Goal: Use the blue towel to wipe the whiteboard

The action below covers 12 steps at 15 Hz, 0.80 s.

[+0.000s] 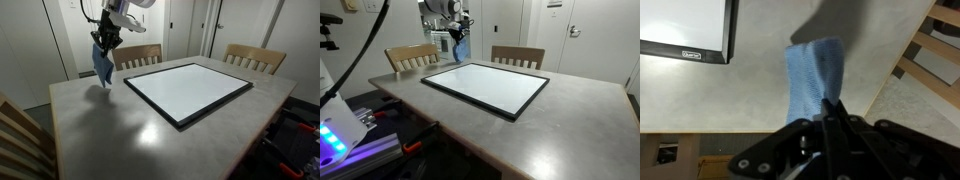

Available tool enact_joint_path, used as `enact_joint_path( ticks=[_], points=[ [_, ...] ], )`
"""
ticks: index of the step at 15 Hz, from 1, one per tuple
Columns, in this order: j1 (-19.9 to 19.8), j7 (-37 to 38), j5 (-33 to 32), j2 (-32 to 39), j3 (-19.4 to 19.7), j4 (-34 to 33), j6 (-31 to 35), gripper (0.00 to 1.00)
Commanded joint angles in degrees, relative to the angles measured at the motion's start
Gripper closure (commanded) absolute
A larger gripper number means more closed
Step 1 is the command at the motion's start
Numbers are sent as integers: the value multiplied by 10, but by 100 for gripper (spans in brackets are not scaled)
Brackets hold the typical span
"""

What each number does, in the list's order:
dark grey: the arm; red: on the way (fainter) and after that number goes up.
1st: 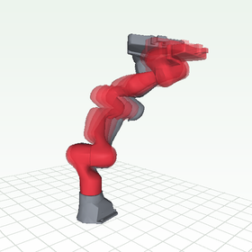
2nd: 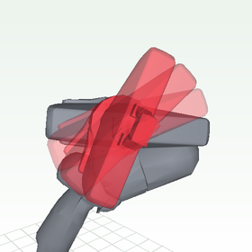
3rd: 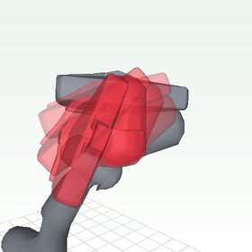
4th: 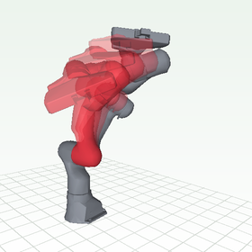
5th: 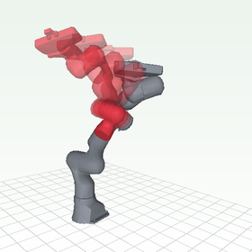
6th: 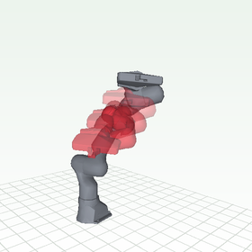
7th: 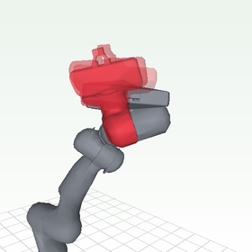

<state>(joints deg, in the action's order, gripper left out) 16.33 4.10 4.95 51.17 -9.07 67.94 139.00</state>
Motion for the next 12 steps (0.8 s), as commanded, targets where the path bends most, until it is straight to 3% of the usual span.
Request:
enact_joint_path(
  ticks=[1, 7, 12],
  points=[
    [-50, -39, 57, -39, -46, 98, 52, 99],
    [-135, -125, 113, -50, -90, 163, 33, 99],
    [-168, -191, 97, -47, -81, 167, -29, 99]
  ],
)
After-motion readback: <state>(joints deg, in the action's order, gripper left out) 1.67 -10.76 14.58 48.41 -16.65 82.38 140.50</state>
